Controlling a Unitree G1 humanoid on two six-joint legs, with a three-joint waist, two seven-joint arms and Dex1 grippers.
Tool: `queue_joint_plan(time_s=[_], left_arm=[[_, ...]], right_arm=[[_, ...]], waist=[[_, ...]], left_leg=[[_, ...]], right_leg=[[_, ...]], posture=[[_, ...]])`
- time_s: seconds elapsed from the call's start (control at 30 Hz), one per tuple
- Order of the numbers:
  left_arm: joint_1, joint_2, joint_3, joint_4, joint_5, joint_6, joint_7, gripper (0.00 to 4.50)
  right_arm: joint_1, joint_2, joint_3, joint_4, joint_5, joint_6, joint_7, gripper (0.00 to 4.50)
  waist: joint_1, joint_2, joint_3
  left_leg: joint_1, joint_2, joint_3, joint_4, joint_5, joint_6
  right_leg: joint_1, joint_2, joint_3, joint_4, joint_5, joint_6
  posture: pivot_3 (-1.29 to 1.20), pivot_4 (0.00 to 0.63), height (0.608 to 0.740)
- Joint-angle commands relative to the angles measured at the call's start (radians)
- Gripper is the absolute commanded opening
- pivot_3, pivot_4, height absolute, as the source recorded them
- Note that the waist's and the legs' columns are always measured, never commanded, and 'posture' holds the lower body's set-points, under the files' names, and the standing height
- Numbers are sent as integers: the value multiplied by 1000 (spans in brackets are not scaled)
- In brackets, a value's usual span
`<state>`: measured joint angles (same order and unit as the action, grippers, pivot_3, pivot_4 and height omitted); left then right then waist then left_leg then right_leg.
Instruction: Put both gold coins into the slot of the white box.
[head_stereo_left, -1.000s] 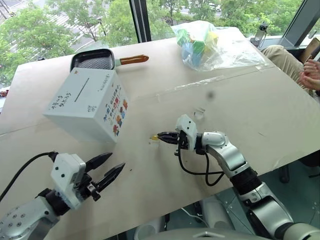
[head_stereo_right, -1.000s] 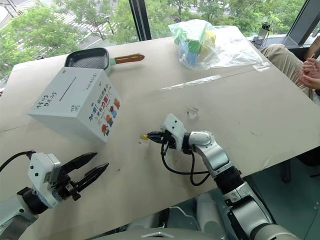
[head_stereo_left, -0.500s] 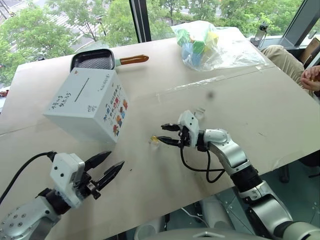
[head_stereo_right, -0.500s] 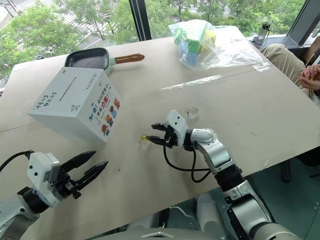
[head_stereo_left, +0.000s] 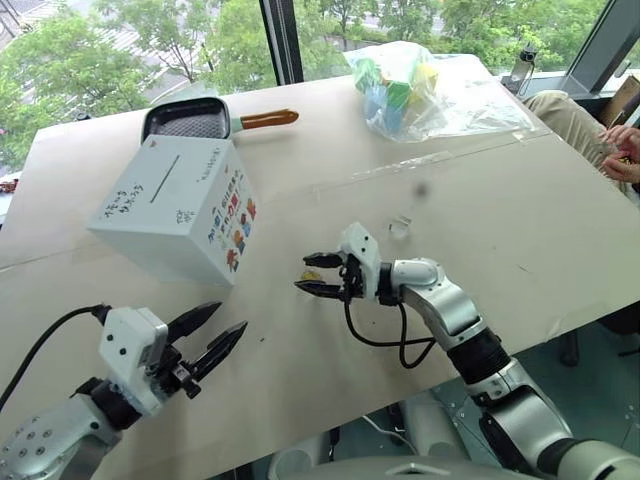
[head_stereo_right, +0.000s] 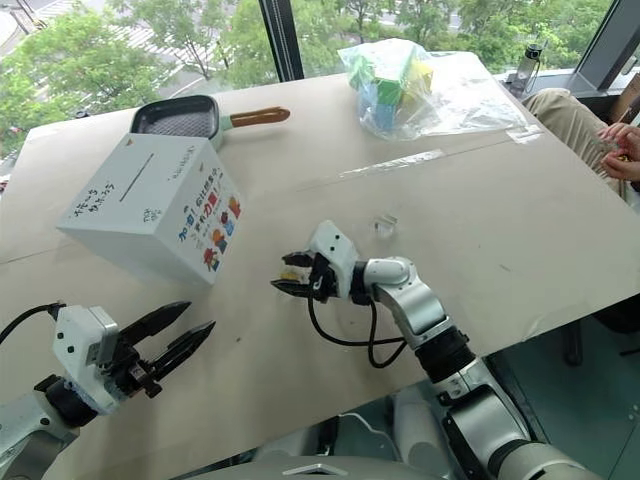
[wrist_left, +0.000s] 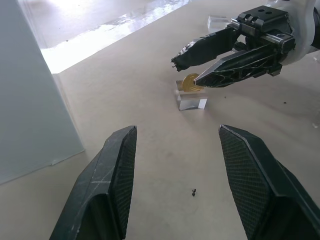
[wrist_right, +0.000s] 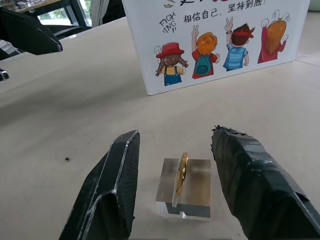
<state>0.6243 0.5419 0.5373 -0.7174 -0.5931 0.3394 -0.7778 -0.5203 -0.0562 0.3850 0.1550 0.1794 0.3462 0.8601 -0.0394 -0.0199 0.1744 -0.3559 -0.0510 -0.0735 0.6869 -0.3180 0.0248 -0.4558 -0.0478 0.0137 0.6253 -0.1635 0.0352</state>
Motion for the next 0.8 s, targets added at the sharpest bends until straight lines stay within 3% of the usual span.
queue_joint_plan(time_s=[0.03,0.13,0.17,0.43,0.53,0.8], left_arm=[[7,0,-3,-5,2,-21,0,2617],[7,1,-3,-3,5,-21,-2,2617],[7,1,-4,-3,6,-21,-2,2617],[6,1,-8,-2,9,-19,-3,2617],[-5,-5,-16,-6,-7,-6,9,2617],[-272,-155,-139,-28,-408,108,214,2617]], right_arm=[[-16,14,7,-18,4,13,-5,1670],[-17,8,11,-22,2,46,-3,160],[-17,4,14,-25,0,61,0,69],[-15,-3,9,-49,13,94,11,69],[-29,31,-54,-79,83,161,-12,69],[-121,206,-357,-154,449,450,-166,69]], waist=[[0,0,0],[0,0,0],[0,0,0],[-1,0,0],[-1,0,0],[6,0,0]], left_leg=[[0,0,0,0,0,0],[0,0,0,0,0,0],[0,0,0,0,0,0],[0,0,0,0,0,0],[0,0,0,0,0,0],[-1,0,-3,0,0,1]], right_leg=[[0,0,0,0,0,0],[0,0,0,0,0,0],[0,0,0,0,0,0],[0,0,0,0,0,0],[0,0,0,0,0,0],[0,-1,-3,0,0,0]], posture=[[0,150,721],[0,150,721],[0,150,721],[0,150,721],[0,150,721],[0,150,721]])
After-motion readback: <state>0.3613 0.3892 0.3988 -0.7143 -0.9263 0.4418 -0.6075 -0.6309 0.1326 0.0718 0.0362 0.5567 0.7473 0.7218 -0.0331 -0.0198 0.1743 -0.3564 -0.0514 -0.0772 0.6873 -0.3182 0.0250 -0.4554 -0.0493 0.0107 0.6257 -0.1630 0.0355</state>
